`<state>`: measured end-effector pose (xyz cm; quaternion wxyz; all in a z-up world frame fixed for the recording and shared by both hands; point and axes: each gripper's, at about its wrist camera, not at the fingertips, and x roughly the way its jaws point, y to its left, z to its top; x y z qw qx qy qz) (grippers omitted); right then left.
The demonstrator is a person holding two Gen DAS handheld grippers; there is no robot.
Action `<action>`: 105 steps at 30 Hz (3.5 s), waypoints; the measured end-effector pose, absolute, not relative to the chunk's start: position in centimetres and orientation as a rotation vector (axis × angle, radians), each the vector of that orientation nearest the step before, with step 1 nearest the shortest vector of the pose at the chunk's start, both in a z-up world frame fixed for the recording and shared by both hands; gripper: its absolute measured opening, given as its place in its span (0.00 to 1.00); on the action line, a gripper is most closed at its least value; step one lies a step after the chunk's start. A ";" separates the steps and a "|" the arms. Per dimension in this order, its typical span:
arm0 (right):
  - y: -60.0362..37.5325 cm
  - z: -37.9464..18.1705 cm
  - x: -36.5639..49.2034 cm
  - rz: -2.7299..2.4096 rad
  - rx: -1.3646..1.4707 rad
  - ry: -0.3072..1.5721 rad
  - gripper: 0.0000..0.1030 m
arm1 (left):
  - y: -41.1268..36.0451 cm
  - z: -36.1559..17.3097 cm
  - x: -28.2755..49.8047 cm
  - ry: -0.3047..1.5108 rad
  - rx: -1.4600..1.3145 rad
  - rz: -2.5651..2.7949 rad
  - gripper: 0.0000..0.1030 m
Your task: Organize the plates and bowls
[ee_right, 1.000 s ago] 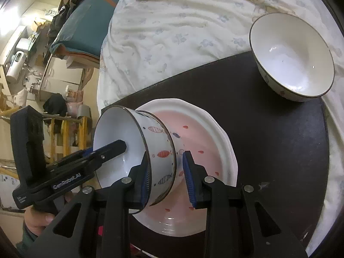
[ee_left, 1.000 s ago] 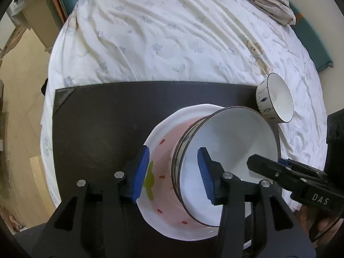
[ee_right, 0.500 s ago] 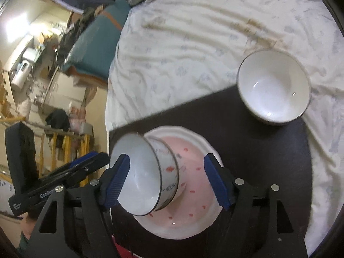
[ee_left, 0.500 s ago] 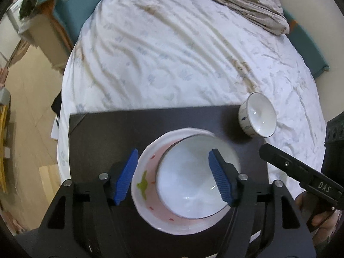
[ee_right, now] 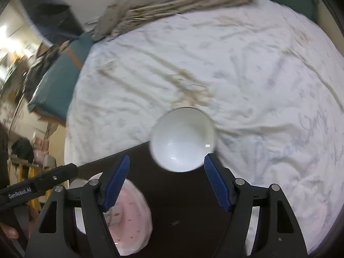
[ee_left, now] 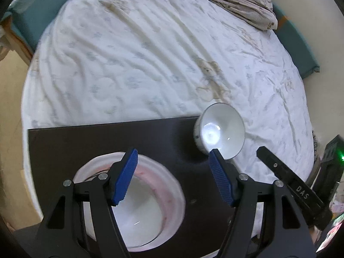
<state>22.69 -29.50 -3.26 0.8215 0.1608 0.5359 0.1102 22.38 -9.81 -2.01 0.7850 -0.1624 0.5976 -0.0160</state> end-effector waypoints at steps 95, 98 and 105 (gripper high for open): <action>-16.8 -2.3 12.6 0.550 0.278 1.156 0.17 | -3.0 -3.2 10.3 1.264 -0.235 -0.013 0.12; -17.0 -3.3 12.7 0.541 0.285 1.203 0.17 | -3.2 -3.8 10.4 1.286 -0.230 -0.008 0.12; -17.2 -4.6 12.9 0.537 0.316 1.275 0.16 | -2.3 -3.6 10.4 1.284 -0.273 -0.008 0.14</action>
